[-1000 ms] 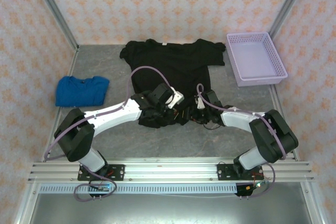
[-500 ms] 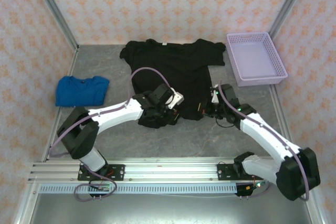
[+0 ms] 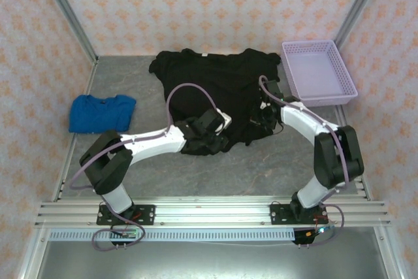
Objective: Fold the inside-out t-shirt
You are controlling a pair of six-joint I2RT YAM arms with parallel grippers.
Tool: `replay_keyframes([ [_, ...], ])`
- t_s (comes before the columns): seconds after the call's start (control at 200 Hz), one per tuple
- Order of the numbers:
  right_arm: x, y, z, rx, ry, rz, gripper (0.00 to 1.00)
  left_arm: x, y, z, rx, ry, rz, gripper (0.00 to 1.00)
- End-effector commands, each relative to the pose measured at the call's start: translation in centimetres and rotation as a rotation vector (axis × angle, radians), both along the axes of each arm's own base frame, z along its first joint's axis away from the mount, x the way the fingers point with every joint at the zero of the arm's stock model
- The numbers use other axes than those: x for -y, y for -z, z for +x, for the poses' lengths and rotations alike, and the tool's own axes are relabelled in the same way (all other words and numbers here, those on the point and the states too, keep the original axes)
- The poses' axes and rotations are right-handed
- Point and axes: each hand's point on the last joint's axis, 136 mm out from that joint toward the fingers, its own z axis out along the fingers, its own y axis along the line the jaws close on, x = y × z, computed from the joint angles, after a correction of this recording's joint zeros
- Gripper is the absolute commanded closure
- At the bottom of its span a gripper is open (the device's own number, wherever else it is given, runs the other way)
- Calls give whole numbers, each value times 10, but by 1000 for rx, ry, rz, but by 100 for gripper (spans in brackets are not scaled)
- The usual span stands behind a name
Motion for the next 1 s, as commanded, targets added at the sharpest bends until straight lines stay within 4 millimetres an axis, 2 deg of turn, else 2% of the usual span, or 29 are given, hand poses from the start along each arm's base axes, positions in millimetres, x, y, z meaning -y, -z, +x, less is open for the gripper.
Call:
replay_keyframes([
  [0.0, -4, -9, 17, 36, -27, 22, 100, 12, -3, -6, 110, 61, 79, 47],
  [0.285, 4, -1, 26, 12, -24, 34, 100, 35, 28, 2, 188, 143, 318, 51],
  [0.35, 4, -1, 27, 12, -28, 37, 100, 36, 29, 6, 203, 147, 340, 52],
  [0.36, 4, -2, 27, 14, -28, 37, 100, 34, 38, 6, 194, 150, 363, 53],
  [0.385, 4, -1, 27, 13, -29, 36, 100, 33, 43, 7, 192, 154, 384, 53],
  [0.645, 2, 3, 25, 0, -44, 42, 100, 28, 60, 18, 198, 154, 480, 60],
  [0.801, 2, 5, 22, -3, -50, 40, 100, 24, 71, 20, 147, 136, 458, 74],
  [0.991, 4, 3, 17, -1, -59, 36, 100, 29, 72, 19, 54, 145, 341, 94],
])
